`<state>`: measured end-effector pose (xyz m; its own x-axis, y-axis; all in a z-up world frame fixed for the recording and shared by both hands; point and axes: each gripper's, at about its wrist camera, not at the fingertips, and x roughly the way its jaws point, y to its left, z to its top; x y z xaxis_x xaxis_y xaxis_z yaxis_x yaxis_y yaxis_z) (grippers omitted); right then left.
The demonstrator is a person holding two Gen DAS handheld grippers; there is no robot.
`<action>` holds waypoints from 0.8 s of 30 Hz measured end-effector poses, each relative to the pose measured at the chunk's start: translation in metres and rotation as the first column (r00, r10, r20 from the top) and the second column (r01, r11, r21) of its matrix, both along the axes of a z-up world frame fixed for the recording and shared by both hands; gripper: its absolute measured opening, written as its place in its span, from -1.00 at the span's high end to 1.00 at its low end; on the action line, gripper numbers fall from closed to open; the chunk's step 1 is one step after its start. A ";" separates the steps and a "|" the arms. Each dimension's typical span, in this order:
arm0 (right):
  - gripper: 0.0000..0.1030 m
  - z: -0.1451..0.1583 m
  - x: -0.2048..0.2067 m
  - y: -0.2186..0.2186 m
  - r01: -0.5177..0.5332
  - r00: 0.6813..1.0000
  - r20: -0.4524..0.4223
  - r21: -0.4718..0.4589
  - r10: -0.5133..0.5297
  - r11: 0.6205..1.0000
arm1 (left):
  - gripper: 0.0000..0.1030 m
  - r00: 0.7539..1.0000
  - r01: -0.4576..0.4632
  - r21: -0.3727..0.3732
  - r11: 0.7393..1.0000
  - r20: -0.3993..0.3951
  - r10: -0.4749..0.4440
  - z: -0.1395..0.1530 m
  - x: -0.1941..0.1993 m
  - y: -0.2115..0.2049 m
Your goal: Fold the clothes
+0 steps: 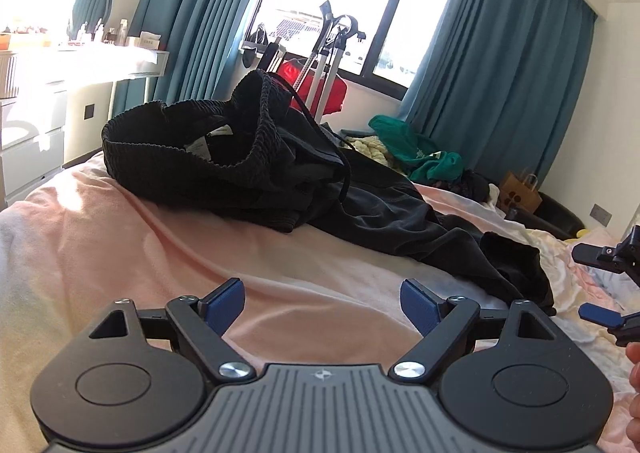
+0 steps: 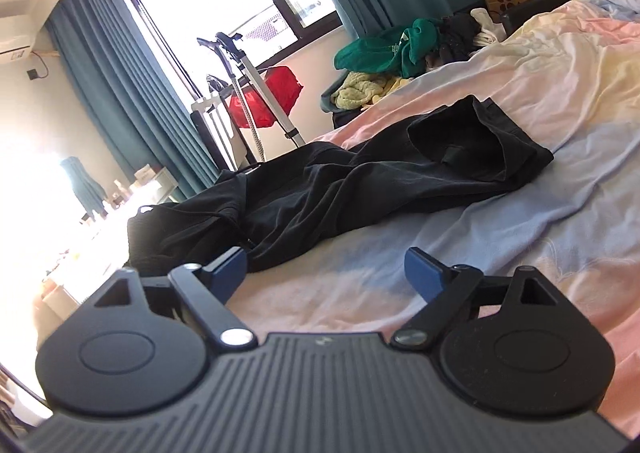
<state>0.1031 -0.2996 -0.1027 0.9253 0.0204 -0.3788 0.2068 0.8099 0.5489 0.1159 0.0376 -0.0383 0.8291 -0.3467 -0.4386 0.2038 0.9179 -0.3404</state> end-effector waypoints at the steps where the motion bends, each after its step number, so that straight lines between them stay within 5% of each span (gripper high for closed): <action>1: -0.81 -0.002 0.003 -0.002 -0.009 1.000 -0.003 0.013 0.009 1.000 | -0.66 1.000 -0.009 -0.036 0.999 -0.026 0.008 0.002 0.009 0.001; 11: -0.81 -0.030 0.038 0.002 -0.141 0.987 -0.069 0.096 0.147 0.985 | -0.67 0.984 -0.178 -0.185 0.967 -0.017 0.178 0.061 0.171 0.016; 14: -0.81 -0.040 0.051 0.011 -0.195 0.973 -0.103 0.111 0.207 0.975 | -0.66 0.973 -0.228 -0.168 0.959 -0.021 0.228 0.069 0.223 0.023; 19: -0.80 -0.059 0.072 0.019 -0.233 0.954 -0.163 0.117 0.250 0.965 | -0.44 0.979 -0.180 -0.210 0.961 -0.137 0.154 0.056 0.294 0.027; 21: -0.81 -0.066 0.077 0.018 -0.227 0.952 -0.180 0.126 0.247 0.966 | 0.18 0.977 -0.169 -0.246 0.955 -0.169 0.129 0.052 0.310 0.028; 24: -0.80 -0.075 0.085 0.020 -0.222 0.951 -0.196 0.097 0.237 0.970 | 0.58 0.988 -0.127 -0.250 0.960 -0.113 0.102 0.062 0.305 0.027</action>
<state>0.1880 -0.2801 -0.1781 0.7953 0.2579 -0.5487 0.1336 0.8082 0.5735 0.4213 0.0643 0.0238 0.8273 -0.3631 -0.4286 0.0563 0.8128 -0.5798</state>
